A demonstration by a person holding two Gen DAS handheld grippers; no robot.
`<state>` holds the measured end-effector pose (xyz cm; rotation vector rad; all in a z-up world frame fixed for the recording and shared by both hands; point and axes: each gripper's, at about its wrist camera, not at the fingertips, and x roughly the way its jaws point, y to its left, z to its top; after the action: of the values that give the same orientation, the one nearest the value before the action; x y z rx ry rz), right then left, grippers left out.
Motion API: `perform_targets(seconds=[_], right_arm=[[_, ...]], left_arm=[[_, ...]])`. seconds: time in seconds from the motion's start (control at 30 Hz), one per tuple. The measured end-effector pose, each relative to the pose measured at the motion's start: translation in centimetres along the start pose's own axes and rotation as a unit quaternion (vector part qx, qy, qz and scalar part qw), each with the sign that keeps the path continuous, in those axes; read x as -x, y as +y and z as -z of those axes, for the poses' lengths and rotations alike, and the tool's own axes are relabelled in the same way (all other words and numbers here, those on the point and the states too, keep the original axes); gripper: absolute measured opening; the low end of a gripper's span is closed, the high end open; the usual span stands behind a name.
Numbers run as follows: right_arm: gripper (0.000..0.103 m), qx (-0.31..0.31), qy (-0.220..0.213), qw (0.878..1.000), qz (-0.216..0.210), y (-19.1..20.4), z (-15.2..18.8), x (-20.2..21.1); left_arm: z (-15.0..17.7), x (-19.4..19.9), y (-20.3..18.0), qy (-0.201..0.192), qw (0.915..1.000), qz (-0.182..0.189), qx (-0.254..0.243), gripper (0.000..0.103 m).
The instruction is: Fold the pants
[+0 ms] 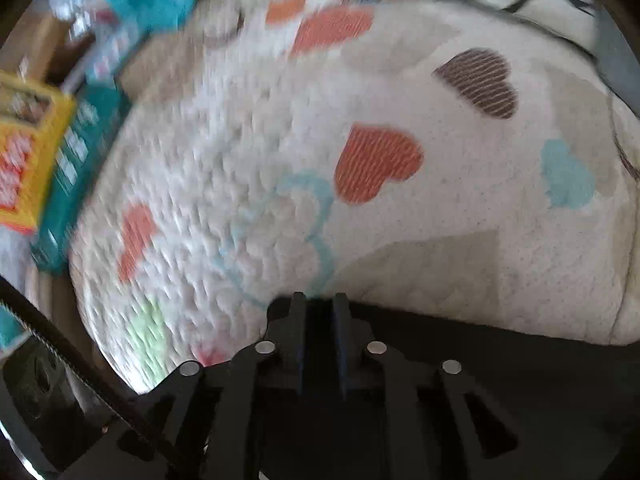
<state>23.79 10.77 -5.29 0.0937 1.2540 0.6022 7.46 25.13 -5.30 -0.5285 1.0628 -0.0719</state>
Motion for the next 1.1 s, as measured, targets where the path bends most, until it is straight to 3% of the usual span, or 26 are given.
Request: perform_targets(seconds=[0.03, 0.07, 0.27, 0.4, 0.47, 0.63, 0.67, 0.73, 0.77, 0.83, 0.93, 1.0, 1.1], right_arm=[[0.041, -0.015, -0.020, 1.000, -0.014, -1.0, 0.4, 1.4], [0.046, -0.021, -0.031, 0.999, -0.019, -1.9, 0.7, 2.5], [0.046, -0.070, -0.067, 0.994, 0.046, -12.0, 3.5, 9.1], [0.050, -0.103, -0.100, 0.985, 0.093, -18.5, 5.1, 13.7], [0.063, -0.088, -0.096, 0.983, 0.128, -20.8, 5.2, 14.8], [0.069, -0.023, -0.065, 0.987, 0.146, -22.8, 4.7, 12.9], [0.063, -0.007, -0.055, 0.989, 0.138, -22.9, 4.7, 12.2], [0.029, 0.020, -0.031, 0.990, 0.137, -22.1, 4.4, 10.8], [0.019, 0.027, -0.031, 0.989, 0.142, -21.9, 4.3, 10.8], [0.014, 0.027, -0.033, 0.988, 0.149, -21.9, 3.4, 10.9], [0.003, 0.011, -0.058, 0.979, 0.194, -22.7, 1.7, 11.1], [0.003, 0.004, -0.077, 0.969, 0.233, -22.9, 0.9, 11.2], [0.009, -0.030, -0.112, 0.968, 0.221, -24.2, 0.8, 14.1]], left_arm=[[0.0, 0.6, 0.0, -0.006, 1.0000, -0.002, -0.002, 0.012], [0.0, 1.1, 0.0, -0.011, 0.9999, -0.001, -0.002, 0.014], [1.0, 5.1, -2.2, -0.046, 0.9987, 0.015, -0.017, 0.025], [1.7, 5.2, -5.7, -0.046, 0.9973, 0.032, -0.047, 0.033], [2.0, 4.6, -7.7, -0.040, 0.9962, 0.044, -0.065, 0.034], [2.7, 1.8, -12.3, -0.015, 0.9932, 0.061, -0.098, 0.034], [2.8, 1.1, -13.3, -0.012, 0.9923, 0.060, -0.108, 0.034], [3.1, 0.0, -14.6, -0.006, 0.9909, 0.055, -0.123, 0.034], [3.3, -0.5, -15.2, -0.002, 0.9902, 0.055, -0.128, 0.034], [3.5, -2.4, -16.4, 0.012, 0.9890, 0.056, -0.136, 0.034], [4.3, -4.3, -17.7, 0.029, 0.9874, 0.055, -0.146, 0.034], [4.9, -5.0, -18.3, 0.039, 0.9865, 0.048, -0.151, 0.034], [6.0, -4.7, -18.8, 0.044, 0.9852, 0.054, -0.157, 0.034]])
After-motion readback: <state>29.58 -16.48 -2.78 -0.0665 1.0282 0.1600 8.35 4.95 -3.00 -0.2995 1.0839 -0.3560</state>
